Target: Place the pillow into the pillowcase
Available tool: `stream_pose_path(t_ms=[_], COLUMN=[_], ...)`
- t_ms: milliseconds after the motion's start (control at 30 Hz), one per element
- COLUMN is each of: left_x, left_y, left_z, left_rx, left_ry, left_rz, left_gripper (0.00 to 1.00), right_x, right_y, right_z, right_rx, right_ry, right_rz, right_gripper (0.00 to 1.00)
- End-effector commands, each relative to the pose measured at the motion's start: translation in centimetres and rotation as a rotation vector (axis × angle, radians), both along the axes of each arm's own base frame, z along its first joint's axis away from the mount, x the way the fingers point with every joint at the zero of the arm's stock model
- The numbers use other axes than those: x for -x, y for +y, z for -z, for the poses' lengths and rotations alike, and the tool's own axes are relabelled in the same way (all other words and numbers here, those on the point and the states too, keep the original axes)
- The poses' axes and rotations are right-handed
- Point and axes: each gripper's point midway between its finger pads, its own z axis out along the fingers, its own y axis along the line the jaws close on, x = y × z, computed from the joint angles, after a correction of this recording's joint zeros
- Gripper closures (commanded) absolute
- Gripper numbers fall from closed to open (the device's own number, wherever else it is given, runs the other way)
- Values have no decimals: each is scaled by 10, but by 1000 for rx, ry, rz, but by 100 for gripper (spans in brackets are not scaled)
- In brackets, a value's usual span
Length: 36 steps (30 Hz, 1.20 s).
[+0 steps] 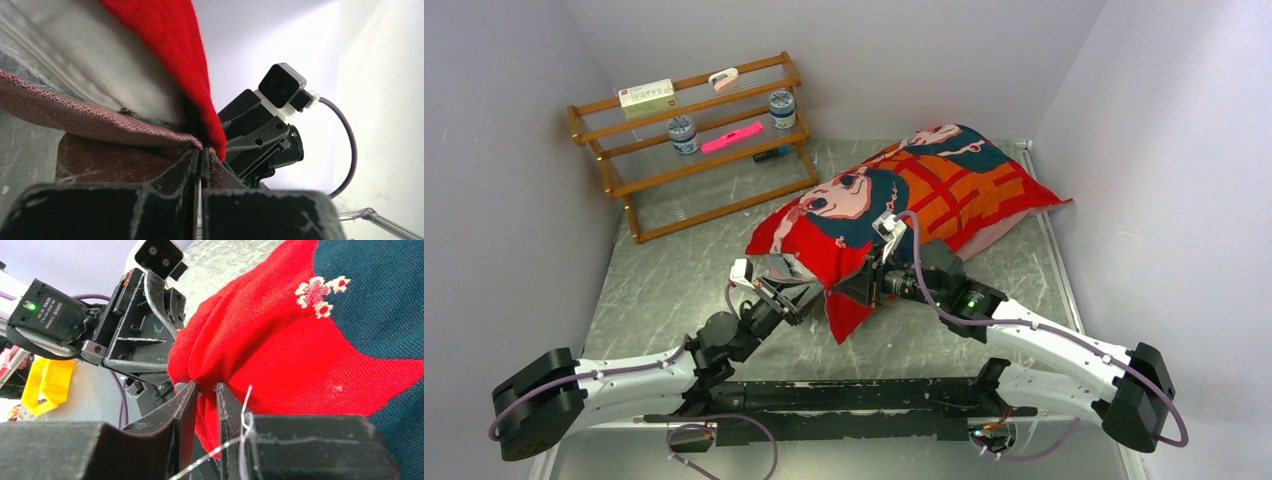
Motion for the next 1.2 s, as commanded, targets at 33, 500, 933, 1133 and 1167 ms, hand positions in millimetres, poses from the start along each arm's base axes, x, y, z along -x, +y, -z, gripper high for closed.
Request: stream_pose_path(t_ms=[33, 500, 933, 1133, 1167], left_x=[17, 17, 12, 6, 5], left_y=[9, 6, 11, 10, 9], left_z=[-68, -69, -67, -70, -71], left_rx=[222, 234, 216, 170, 169], left_ry=[-100, -88, -70, -60, -60], left_rz=[66, 81, 41, 10, 7], left_gripper=[95, 95, 95, 95, 95], right_x=[-7, -9, -11, -16, -17], right_y=[0, 4, -35, -57, -58], right_z=[-9, -15, -37, -45, -53], right_rx=[-34, -81, -81, 22, 39], right_ry=[-30, -29, -59, -84, -103], right_rz=[29, 36, 189, 320, 344], right_gripper=[76, 76, 64, 46, 44])
